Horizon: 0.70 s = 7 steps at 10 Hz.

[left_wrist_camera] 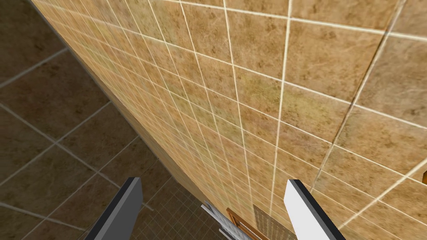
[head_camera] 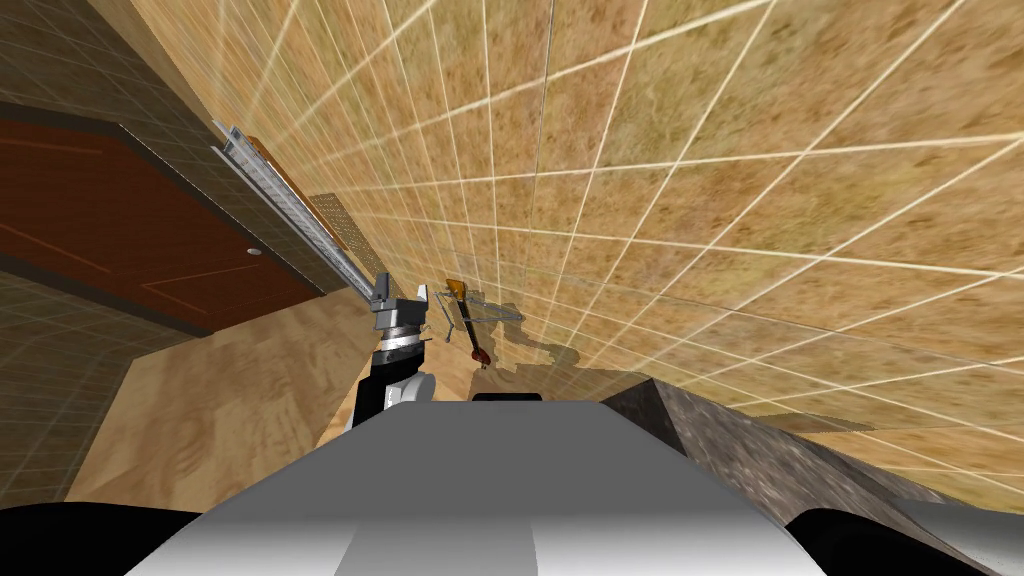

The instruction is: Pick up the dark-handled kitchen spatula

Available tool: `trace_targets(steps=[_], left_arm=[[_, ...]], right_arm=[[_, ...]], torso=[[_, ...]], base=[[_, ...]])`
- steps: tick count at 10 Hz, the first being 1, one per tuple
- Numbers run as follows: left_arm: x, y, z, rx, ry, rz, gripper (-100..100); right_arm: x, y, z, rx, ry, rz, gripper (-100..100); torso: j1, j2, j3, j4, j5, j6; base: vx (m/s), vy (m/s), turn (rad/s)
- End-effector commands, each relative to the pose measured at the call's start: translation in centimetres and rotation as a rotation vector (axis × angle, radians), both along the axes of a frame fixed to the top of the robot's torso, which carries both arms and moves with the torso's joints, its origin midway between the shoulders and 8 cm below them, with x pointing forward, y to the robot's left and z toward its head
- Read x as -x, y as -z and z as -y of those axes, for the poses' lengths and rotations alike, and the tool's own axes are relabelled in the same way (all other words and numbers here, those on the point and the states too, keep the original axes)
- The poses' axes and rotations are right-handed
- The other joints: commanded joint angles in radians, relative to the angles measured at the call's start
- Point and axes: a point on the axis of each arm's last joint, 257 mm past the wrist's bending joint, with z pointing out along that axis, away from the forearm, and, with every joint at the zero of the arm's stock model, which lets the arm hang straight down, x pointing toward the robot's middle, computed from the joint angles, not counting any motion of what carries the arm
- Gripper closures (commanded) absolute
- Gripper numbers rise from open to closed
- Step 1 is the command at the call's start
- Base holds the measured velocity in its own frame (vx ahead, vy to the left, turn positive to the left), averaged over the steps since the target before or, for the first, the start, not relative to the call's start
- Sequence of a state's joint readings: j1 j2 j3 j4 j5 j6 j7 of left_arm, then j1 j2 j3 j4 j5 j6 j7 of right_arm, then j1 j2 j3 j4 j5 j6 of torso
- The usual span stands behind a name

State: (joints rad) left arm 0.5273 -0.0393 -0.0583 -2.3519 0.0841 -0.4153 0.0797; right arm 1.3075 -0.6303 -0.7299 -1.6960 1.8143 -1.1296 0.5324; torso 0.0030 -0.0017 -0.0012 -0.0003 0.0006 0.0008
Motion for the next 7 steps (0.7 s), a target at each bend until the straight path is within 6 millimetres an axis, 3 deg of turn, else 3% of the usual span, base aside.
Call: trace_targets(steps=[1, 2, 3, 5, 6, 7], left_arm=[[0.0, 0.0, 0.0, 0.0, 0.0, 0.0, 0], [0.0, 0.0, 0.0, 0.0, 0.0, 0.0, 0], [0.0, 0.0, 0.0, 0.0, 0.0, 0.0, 0], [0.0, 0.0, 0.0, 0.0, 0.0, 0.0, 0], [0.0, 0.0, 0.0, 0.0, 0.0, 0.0, 0], [0.0, 0.0, 0.0, 0.0, 0.0, 0.0, 0]], right_arm=[[0.0, 0.0, 0.0, 0.0, 0.0, 0.0, -100], [0.1, 0.0, 0.0, 0.0, -0.002, -0.004, 0], [0.4, 1.3, -0.2, -0.001, 0.006, -0.003, -100], [0.7, 2.7, -0.5, -0.003, 0.013, -0.003, -100], [0.7, 2.2, -0.5, -0.004, 0.011, -0.003, -100], [0.7, 2.3, -0.4, -0.002, 0.011, -0.003, 100]], torso=[[0.0, 0.0, 0.0, 0.0, 0.0, 0.0], [0.0, 0.001, 0.0, 0.0, 0.0, 0.0], [-0.001, 0.002, 0.001, 0.0, 0.0, 0.0], [-0.002, 0.003, 0.002, 0.001, -0.001, 0.0], [-0.003, 0.003, 0.002, 0.001, -0.001, 0.0], [-0.002, 0.003, 0.002, 0.001, 0.0, 0.0]], base=[[0.015, 0.007, 0.013], [0.0, 0.0, 0.0], [-0.003, -0.008, 0.052], [-0.009, -0.019, 0.047], [-0.005, -0.009, 0.007], [0.0, 0.0, 0.0]])
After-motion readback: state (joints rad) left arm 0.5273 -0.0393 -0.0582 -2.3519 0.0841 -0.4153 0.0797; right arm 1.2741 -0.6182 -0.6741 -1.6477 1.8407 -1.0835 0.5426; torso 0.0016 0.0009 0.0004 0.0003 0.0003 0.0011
